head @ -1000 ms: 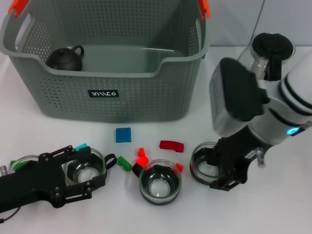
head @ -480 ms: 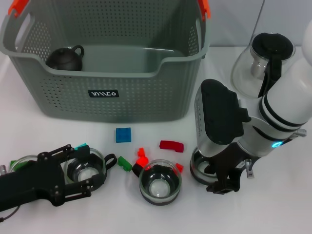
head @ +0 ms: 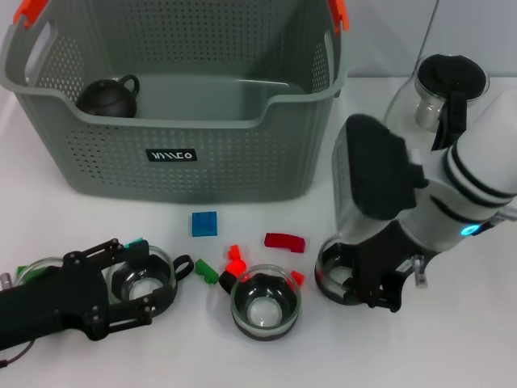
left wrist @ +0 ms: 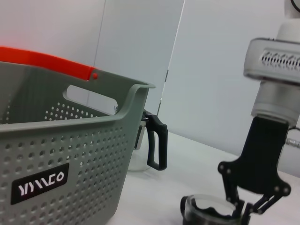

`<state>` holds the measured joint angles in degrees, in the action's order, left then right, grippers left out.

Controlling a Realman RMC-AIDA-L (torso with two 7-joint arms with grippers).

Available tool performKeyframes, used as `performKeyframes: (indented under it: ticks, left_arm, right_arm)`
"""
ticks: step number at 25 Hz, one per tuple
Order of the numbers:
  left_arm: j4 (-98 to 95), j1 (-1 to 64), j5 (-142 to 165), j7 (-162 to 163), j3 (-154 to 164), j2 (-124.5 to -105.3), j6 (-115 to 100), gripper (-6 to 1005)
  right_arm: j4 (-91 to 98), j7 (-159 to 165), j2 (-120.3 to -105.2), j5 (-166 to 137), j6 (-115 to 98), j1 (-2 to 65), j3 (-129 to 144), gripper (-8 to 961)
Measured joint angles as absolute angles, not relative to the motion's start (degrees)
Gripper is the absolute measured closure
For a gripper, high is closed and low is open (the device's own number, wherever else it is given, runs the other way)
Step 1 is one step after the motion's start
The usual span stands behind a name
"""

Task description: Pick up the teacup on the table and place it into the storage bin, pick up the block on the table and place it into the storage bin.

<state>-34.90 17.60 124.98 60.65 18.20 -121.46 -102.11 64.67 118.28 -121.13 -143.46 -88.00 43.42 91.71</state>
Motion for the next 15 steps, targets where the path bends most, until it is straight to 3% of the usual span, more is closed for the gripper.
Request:
performKeyframes:
  ticks: [4, 15]
  left_arm:
    - [-34.9, 17.5, 125.1, 60.6, 17.8, -121.46, -102.1, 175]
    - [-34.7, 17.3, 125.1, 60.5, 16.6, -121.46, -102.1, 175]
  right_arm:
    - [70.3, 117.8, -120.74, -141.8, -93.2, 42.3, 86.4, 896]
    - [78.0, 108.5, -120.17, -114.7, -110.9, 41.3, 59.3, 897]
